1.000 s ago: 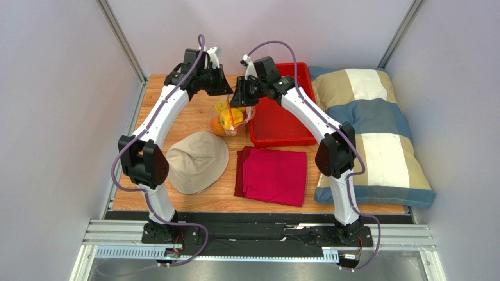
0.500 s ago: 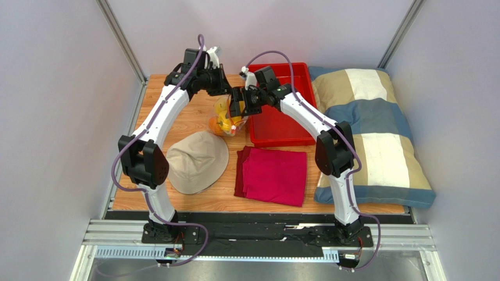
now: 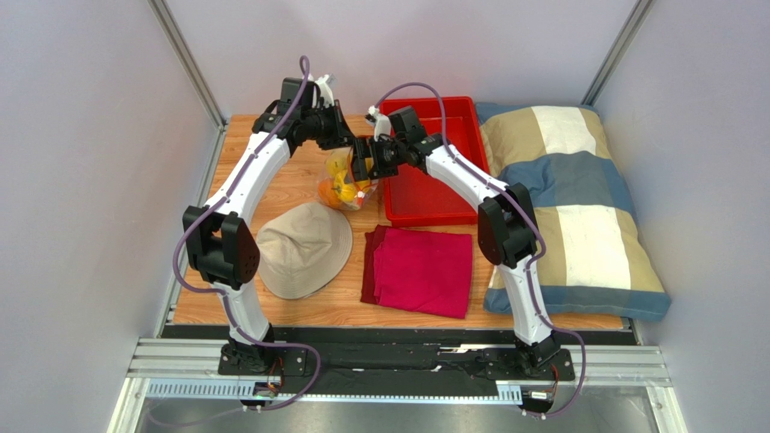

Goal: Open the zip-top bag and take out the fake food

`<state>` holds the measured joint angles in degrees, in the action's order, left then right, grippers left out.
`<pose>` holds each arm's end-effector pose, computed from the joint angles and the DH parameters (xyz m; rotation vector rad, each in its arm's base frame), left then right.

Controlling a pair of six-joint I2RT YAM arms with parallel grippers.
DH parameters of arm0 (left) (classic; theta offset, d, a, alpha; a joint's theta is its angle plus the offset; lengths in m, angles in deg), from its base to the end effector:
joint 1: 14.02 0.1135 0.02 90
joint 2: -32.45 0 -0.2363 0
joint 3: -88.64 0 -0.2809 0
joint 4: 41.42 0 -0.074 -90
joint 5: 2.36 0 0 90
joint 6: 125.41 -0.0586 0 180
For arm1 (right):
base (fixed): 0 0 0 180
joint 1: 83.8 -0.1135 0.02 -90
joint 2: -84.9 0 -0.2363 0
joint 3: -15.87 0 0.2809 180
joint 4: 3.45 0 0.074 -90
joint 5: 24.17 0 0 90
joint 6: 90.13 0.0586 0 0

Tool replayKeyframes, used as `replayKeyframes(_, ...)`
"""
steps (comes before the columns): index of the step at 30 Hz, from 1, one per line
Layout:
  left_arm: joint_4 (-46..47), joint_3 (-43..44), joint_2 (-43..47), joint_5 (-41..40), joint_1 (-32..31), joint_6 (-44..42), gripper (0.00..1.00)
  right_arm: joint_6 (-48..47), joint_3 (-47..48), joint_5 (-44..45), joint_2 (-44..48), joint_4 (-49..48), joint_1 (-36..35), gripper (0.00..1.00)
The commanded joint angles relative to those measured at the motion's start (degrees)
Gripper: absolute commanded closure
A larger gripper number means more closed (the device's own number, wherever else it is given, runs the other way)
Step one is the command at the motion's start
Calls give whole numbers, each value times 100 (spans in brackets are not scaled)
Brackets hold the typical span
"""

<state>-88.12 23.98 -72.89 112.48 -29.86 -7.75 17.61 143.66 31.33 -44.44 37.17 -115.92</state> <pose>0.4369 -0.1495 0.3142 0.0159 2.2905 -0.8891 0.4407 0.3159 0.2066 -0.6265 2.3333 1.1213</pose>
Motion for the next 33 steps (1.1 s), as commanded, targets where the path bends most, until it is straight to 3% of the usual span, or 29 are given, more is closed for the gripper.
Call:
replayKeyframes(1, 466, 10, 101, 416, -130, 301, 100, 160, -50, 93, -65, -553, -145, 0)
replayKeyframes(5, 563, -52, 101, 434, -139, 389, 100, 177, -24, 110, -214, -544, -181, 0)
replayKeyframes(13, 572, -166, 172, 425, -148, 346, 100, 292, 161, 22, -443, -535, -190, 19)
replayKeyframes(14, 563, -184, 180, 399, -148, 345, 100, 292, 196, 22, -461, -527, -189, 24)
replayKeyframes(15, 563, -193, 189, 390, -148, 328, 100, 309, 240, -4, -461, -466, -181, 38)
replayKeyframes(17, 484, -193, 215, 294, -148, 232, 100, 318, 293, -39, -417, -421, -189, 48)
replayKeyframes(20, 370, -166, 242, 171, -130, 91, 100, 336, 284, -39, -216, -360, -181, 73)
replayKeyframes(21, 361, -158, 259, 153, -130, 64, 100, 336, 275, -57, -162, -342, -181, 87)
replayKeyframes(23, 291, -140, 268, 118, -104, -32, 100, 301, 293, -39, -22, -246, -181, 98)
replayKeyframes(30, 211, -228, 365, 65, -34, -121, 100, 388, -172, 690, 479, -236, -102, 100)
replayKeyframes(32, 299, -219, 321, 239, -34, 28, 100, 685, -252, 629, 497, -542, -49, 91)
replayKeyframes(33, 334, -219, 304, 301, -34, 99, 100, 792, -269, 655, 497, -614, -49, 82)
